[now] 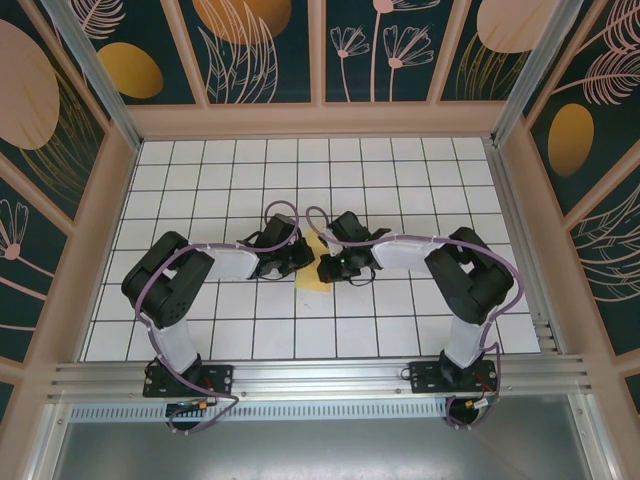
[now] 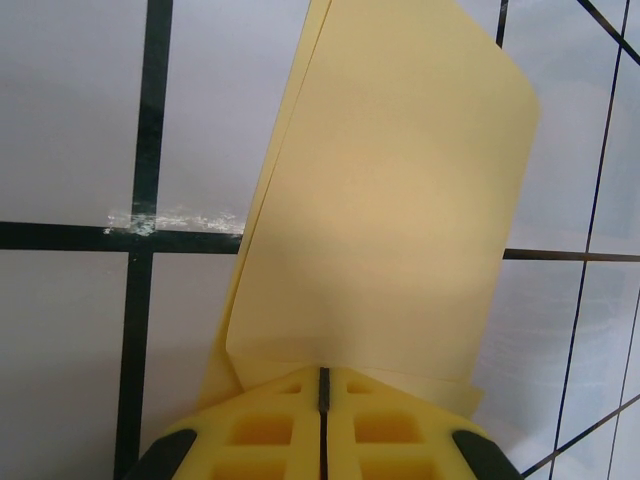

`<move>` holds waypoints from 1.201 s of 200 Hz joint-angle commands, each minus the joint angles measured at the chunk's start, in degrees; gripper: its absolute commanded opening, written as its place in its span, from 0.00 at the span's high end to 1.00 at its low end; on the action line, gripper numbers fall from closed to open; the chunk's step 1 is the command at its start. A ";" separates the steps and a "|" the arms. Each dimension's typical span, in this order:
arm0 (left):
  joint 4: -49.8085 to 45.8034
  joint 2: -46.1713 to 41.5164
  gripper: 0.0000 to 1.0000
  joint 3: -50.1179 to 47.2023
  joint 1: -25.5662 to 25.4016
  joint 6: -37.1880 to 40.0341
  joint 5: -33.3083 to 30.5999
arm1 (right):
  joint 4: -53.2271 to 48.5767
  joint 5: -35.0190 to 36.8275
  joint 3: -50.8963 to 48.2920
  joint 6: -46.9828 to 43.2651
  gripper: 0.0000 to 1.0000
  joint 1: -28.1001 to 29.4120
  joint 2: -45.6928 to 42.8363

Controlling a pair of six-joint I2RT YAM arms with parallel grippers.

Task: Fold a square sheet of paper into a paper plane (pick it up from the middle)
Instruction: Fold the triangle a second time at the center of the table.

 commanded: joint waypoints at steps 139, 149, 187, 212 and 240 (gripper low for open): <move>-4.75 1.69 0.92 -2.11 -0.05 -0.66 -4.57 | -2.19 -3.27 -1.78 -6.11 0.95 0.35 -5.91; -4.62 1.64 0.91 -2.22 0.02 -0.72 -4.56 | -1.49 -3.66 -1.78 -5.39 0.95 0.43 -5.95; -4.61 1.61 0.91 -2.29 -0.04 -0.73 -4.56 | -1.77 -3.16 -1.21 -4.59 0.95 1.62 -4.03; -4.54 1.63 0.91 -2.33 -0.05 -0.80 -4.56 | -3.22 -1.51 -0.89 -4.95 0.95 2.49 -2.75; -4.52 1.78 0.91 -2.42 0.03 -0.88 -4.63 | -5.31 1.80 -0.62 -5.38 0.95 2.72 -2.09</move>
